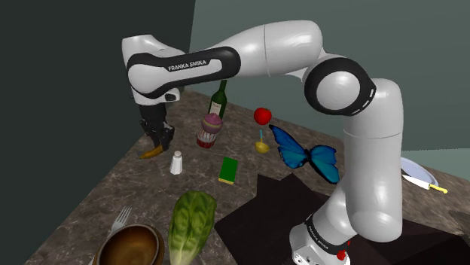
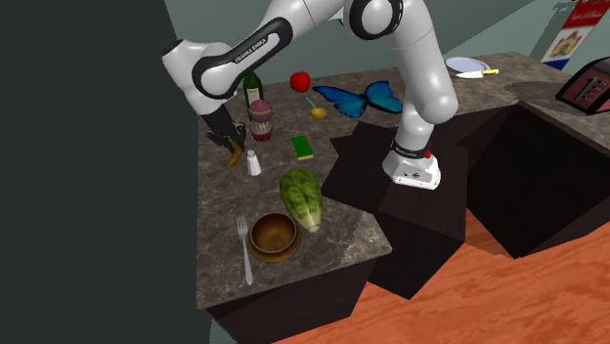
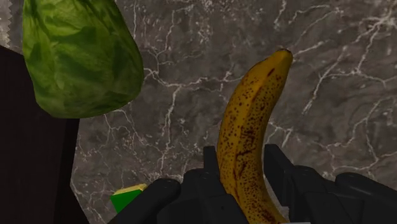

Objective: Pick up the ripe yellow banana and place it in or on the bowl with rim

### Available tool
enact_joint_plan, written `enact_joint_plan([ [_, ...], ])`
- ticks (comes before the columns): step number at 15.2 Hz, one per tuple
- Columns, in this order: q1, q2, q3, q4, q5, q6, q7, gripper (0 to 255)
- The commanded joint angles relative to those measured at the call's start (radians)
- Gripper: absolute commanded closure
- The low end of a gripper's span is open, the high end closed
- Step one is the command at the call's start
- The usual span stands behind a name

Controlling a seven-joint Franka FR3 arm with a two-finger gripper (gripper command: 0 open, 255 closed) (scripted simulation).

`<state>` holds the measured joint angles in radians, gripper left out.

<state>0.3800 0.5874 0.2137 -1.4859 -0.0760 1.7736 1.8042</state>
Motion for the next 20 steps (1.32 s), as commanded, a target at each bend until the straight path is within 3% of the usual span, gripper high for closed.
enact_joint_plan([
  [1, 0.018, -0.034, 0.013, -0.059, 0.008, 0.027, 0.033, 255],
  [10, 0.113, -0.157, 0.080, -0.257, 0.053, 0.110, 0.187, 255],
  [20, 0.238, -0.213, 0.162, -0.351, 0.096, 0.166, 0.376, 255],
])
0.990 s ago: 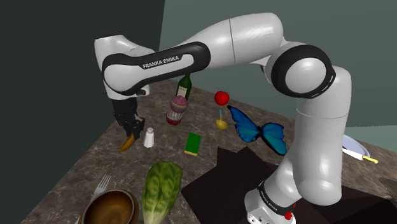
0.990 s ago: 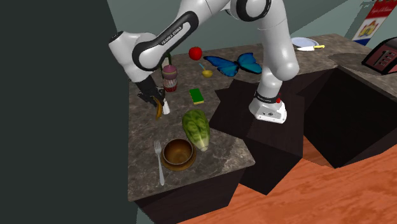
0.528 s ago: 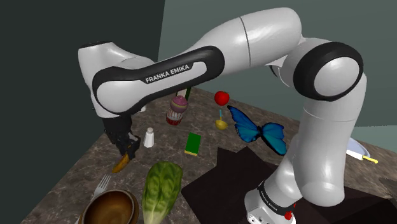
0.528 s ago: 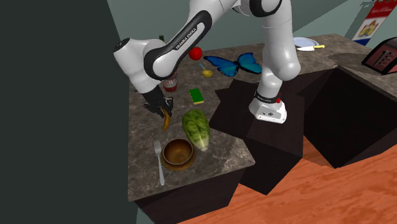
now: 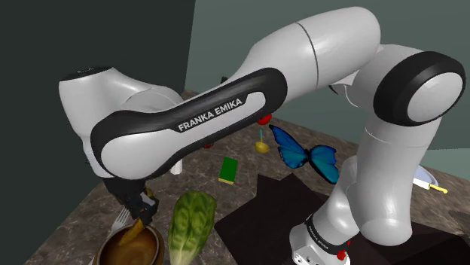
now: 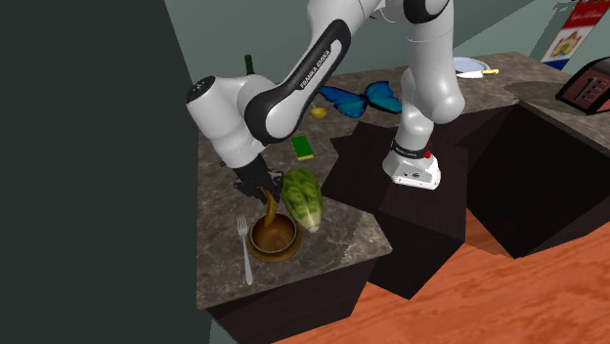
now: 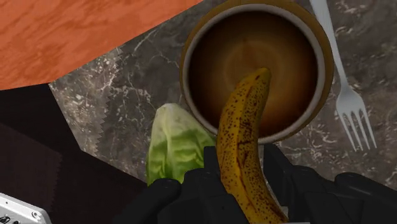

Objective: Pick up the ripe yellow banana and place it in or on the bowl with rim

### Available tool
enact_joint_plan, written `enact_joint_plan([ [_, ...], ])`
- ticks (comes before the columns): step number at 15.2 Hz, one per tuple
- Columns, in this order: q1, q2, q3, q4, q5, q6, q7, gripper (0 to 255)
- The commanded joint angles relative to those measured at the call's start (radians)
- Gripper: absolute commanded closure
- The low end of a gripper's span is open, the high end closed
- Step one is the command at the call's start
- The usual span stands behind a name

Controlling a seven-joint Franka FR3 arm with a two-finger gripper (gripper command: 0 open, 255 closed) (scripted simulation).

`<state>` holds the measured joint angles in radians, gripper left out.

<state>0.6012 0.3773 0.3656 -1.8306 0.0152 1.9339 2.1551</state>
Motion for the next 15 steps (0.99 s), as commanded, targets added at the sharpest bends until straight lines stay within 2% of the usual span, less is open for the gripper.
enact_joint_plan([
  [1, 0.030, -0.004, 0.018, -0.009, 0.008, 0.009, 0.045, 255],
  [3, 0.060, -0.004, 0.035, -0.011, 0.013, 0.017, 0.089, 255],
  [15, 0.075, 0.089, 0.018, -0.051, -0.018, 0.146, 0.093, 255],
])
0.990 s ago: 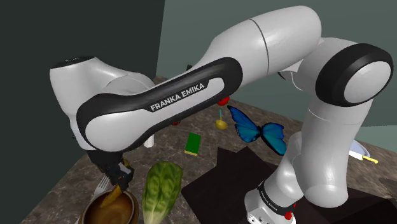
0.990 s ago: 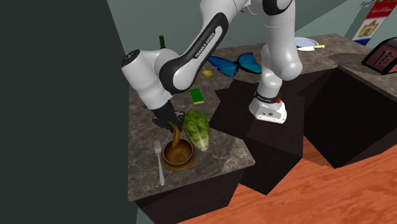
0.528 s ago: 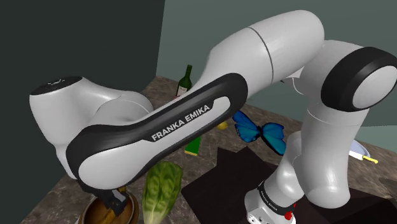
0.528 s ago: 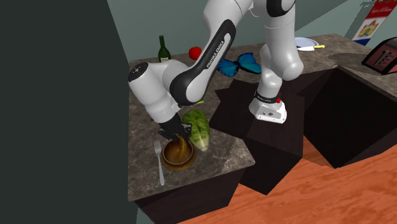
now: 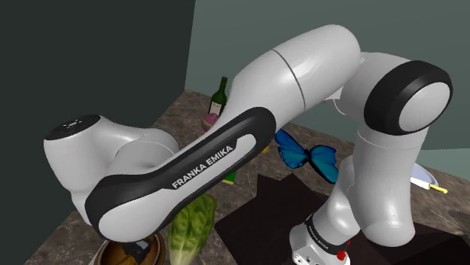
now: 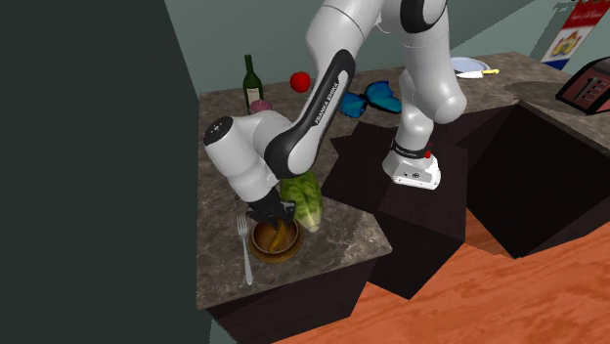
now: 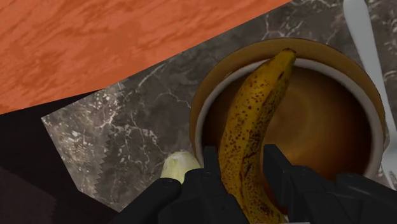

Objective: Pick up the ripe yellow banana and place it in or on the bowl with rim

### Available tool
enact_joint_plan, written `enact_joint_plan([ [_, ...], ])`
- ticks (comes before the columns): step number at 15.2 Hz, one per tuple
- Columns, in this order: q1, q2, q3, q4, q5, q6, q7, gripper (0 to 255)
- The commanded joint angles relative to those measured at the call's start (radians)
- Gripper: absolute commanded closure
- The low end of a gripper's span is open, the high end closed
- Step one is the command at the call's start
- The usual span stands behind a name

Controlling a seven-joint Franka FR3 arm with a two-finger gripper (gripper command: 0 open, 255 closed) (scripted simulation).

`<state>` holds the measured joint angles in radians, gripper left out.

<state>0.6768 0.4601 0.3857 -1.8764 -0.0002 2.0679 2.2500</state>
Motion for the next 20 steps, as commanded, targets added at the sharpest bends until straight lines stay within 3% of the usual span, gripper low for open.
enact_joint_plan([
  [1, 0.001, 0.015, -0.004, -0.008, -0.005, 0.023, -0.001, 255],
  [11, 0.005, 0.035, -0.008, -0.011, -0.012, 0.045, 0.000, 255],
  [12, 0.005, 0.035, -0.008, -0.011, -0.012, 0.045, 0.000, 0],
  [17, 0.005, 0.035, -0.008, -0.011, -0.012, 0.045, 0.000, 0],
  [20, -0.006, -0.001, -0.002, 0.046, -0.001, -0.047, -0.007, 0],
])
